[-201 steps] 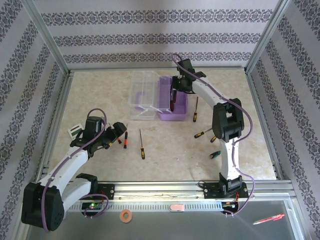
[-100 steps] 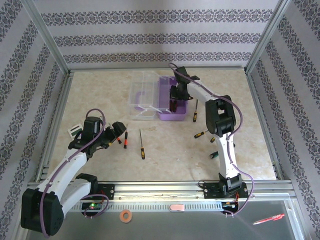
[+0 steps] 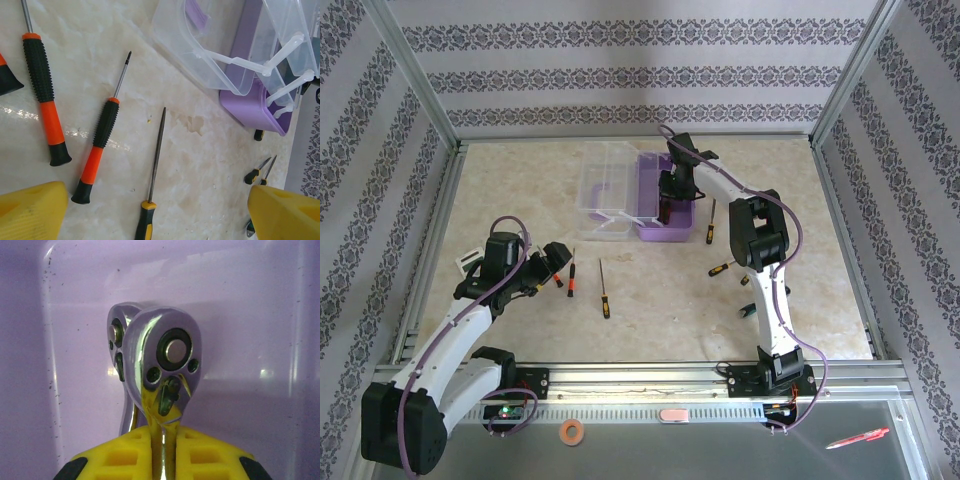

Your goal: Pack the tool kit

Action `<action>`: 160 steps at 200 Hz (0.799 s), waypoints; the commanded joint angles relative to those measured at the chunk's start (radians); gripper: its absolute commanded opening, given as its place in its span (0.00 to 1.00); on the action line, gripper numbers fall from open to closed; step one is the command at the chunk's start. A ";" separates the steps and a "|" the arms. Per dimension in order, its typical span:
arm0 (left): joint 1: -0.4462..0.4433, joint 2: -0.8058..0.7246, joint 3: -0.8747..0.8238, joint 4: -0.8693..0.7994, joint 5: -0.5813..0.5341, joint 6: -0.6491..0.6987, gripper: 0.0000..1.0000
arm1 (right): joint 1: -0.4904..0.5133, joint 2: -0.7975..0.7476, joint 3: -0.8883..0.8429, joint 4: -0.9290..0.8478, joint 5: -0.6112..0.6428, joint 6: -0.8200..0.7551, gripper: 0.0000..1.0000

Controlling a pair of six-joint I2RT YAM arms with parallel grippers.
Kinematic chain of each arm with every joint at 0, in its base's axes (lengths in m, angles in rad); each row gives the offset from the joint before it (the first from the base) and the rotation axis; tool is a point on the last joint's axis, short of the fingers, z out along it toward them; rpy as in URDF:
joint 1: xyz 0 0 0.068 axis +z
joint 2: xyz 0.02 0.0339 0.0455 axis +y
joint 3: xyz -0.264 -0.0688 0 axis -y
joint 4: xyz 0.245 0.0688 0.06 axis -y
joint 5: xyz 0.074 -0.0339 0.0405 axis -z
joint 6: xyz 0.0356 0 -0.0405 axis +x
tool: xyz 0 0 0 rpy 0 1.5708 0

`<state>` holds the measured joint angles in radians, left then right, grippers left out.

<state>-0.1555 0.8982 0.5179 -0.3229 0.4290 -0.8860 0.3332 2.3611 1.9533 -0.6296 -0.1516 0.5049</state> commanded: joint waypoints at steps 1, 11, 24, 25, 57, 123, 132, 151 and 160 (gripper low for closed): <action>0.004 -0.007 0.030 -0.028 0.018 0.014 0.92 | 0.000 -0.016 0.042 -0.004 -0.045 0.021 0.15; 0.004 0.000 0.028 -0.024 0.027 0.013 0.92 | -0.002 -0.026 0.045 -0.007 -0.049 0.025 0.17; 0.004 0.007 0.027 -0.020 0.035 0.011 0.92 | -0.003 -0.039 0.047 -0.013 -0.048 0.027 0.17; 0.004 0.007 0.028 -0.020 0.036 0.011 0.92 | -0.003 -0.041 0.047 -0.013 -0.047 0.027 0.17; 0.005 0.001 0.017 -0.013 0.034 0.005 0.92 | -0.008 -0.064 0.065 -0.037 -0.031 0.020 0.21; 0.004 -0.002 0.023 -0.018 0.044 0.010 0.92 | -0.017 -0.087 0.061 -0.055 -0.031 -0.001 0.22; 0.005 -0.004 0.024 -0.018 0.048 0.012 0.92 | -0.018 -0.104 0.054 -0.052 -0.022 -0.007 0.22; 0.004 -0.007 0.026 -0.010 0.046 0.020 0.93 | -0.022 -0.133 0.049 -0.061 0.012 -0.028 0.23; 0.004 -0.004 0.028 -0.009 0.040 0.034 0.93 | -0.026 -0.152 0.041 -0.065 0.018 -0.034 0.23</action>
<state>-0.1555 0.9039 0.5198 -0.3267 0.4633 -0.8856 0.3202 2.3058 2.0026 -0.6735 -0.1692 0.5076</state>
